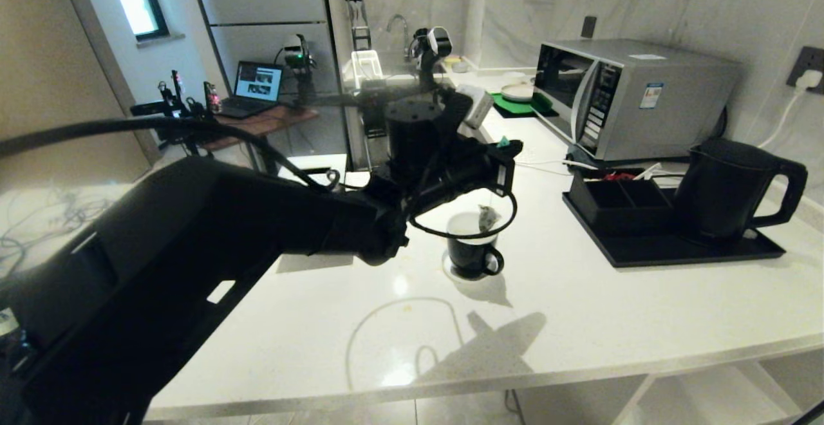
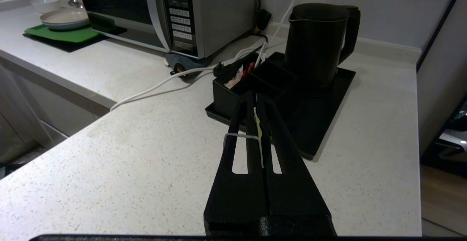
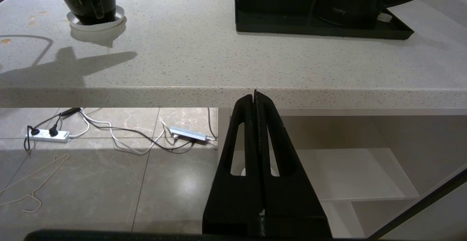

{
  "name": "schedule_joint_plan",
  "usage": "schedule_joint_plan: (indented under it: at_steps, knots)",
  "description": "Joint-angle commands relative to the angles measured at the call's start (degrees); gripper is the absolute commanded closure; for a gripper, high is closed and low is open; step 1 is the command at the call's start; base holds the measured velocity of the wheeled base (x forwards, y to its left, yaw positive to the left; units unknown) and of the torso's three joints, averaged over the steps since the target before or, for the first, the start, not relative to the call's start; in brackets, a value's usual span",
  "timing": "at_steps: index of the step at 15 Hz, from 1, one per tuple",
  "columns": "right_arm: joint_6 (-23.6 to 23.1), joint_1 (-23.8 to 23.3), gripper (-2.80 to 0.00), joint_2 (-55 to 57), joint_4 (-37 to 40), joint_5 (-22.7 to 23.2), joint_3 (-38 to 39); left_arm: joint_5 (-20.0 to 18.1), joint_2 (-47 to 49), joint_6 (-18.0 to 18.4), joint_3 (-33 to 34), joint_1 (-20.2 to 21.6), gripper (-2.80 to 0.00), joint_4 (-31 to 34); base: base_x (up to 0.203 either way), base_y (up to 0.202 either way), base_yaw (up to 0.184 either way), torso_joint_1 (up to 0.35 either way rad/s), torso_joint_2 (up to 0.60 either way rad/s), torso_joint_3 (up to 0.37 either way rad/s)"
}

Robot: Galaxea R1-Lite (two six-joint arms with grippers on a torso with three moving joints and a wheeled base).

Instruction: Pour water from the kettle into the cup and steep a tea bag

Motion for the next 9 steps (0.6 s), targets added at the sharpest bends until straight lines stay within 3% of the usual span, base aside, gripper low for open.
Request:
schedule_joint_plan:
  at_steps: [1,9]
  knots:
    - [-0.1,0.0,0.0,0.1,0.0,0.0,0.0,-0.1,-0.4,-0.1,0.0,0.0,0.0,-0.3,0.0,0.0,0.0,0.0,0.0,0.0]
    - [-0.1,0.0,0.0,0.1,0.0,0.0,0.0,-0.2,1.1,0.3,0.7,0.0,0.0,-0.4,0.0,0.0,0.0,0.0,0.0,0.0]
